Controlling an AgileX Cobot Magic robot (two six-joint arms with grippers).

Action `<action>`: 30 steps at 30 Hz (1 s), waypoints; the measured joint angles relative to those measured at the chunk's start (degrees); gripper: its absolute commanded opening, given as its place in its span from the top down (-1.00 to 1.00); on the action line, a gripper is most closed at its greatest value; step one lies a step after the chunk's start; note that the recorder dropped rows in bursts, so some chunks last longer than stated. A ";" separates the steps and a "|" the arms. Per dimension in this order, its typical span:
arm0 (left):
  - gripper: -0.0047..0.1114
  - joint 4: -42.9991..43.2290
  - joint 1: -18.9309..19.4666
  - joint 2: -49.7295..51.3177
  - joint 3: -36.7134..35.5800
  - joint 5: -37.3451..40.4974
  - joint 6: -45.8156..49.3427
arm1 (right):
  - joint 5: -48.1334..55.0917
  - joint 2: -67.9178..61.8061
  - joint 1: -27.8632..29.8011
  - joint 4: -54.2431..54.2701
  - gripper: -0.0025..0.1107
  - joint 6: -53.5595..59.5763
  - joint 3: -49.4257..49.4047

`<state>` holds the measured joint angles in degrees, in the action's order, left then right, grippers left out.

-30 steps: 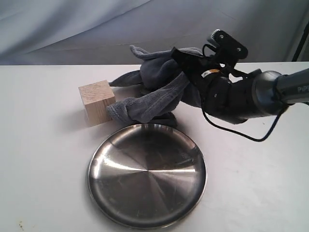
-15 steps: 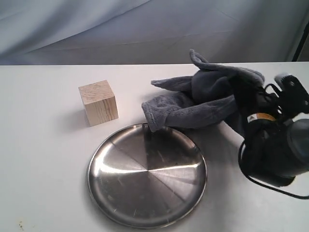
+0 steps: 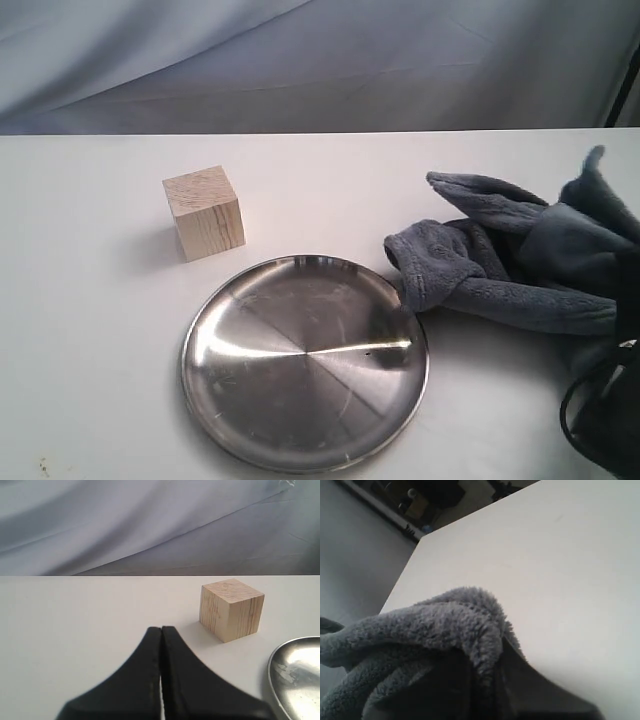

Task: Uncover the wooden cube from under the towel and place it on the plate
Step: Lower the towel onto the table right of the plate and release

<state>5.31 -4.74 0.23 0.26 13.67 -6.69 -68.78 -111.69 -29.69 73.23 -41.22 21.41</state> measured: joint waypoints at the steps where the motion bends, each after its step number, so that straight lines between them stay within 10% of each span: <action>1: 0.92 0.00 0.00 0.00 0.00 0.00 0.00 | -0.11 0.00 0.00 2.14 0.96 -2.32 -0.72; 15: 0.92 0.00 0.00 0.00 0.00 0.00 0.00 | -0.33 0.00 0.00 -0.91 0.93 -4.62 -2.00; 30: 0.92 0.00 0.00 0.00 0.00 0.00 0.00 | -0.52 0.18 0.00 -11.73 -0.35 -5.50 -2.00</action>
<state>5.31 -4.74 0.23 0.26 13.67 -6.69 -69.30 -111.50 -29.69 61.50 -46.72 19.41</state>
